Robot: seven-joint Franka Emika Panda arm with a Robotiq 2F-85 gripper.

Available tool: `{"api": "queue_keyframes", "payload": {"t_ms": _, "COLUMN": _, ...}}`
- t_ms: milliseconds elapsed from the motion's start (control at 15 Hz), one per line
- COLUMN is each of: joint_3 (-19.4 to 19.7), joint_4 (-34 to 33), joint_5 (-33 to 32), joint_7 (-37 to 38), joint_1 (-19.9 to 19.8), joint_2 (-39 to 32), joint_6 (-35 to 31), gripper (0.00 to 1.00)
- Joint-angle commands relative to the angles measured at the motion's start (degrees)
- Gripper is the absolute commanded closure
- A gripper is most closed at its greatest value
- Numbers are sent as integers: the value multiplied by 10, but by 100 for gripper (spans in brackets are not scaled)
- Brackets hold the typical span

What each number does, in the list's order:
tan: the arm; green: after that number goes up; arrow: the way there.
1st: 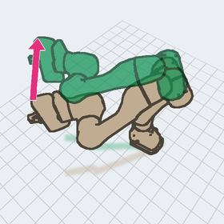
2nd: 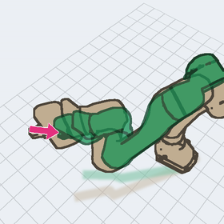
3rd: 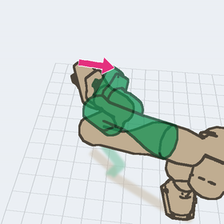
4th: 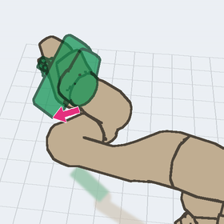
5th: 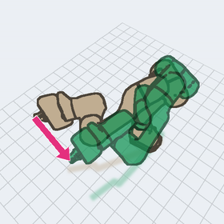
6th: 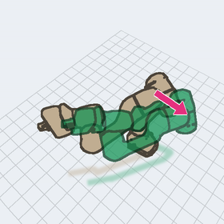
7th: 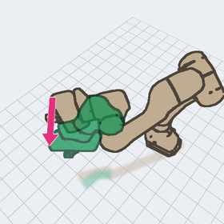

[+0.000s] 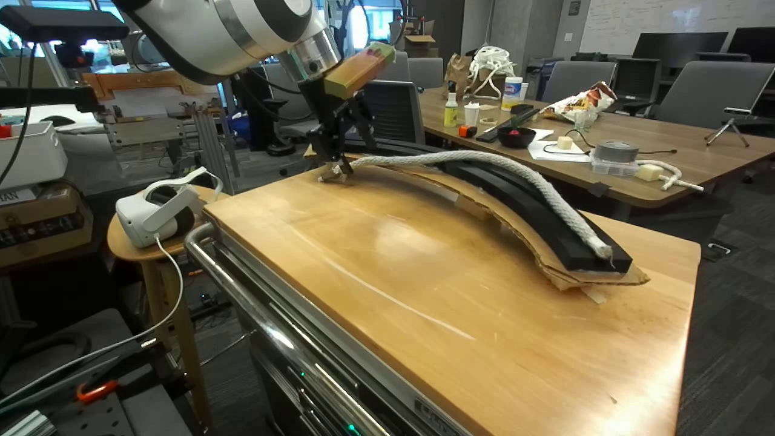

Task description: Put the white rope on the black board

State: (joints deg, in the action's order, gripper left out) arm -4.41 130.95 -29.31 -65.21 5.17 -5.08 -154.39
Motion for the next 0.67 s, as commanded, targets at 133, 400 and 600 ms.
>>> {"api": "queue_keyframes", "payload": {"t_ms": 133, "joint_3": -9, "joint_4": -30, "joint_5": 67, "joint_7": -59, "joint_1": -8, "joint_2": -13, "joint_6": -5, "gripper": 18}}
{"api": "queue_keyframes", "payload": {"t_ms": 400, "joint_3": -14, "joint_4": -53, "joint_5": 107, "joint_7": -97, "joint_1": -8, "joint_2": -29, "joint_6": 4, "gripper": 51}}
{"api": "queue_keyframes", "payload": {"t_ms": 600, "joint_3": -18, "joint_4": -77, "joint_5": 118, "joint_7": -114, "joint_1": -6, "joint_2": -47, "joint_6": 21, "gripper": 60}}
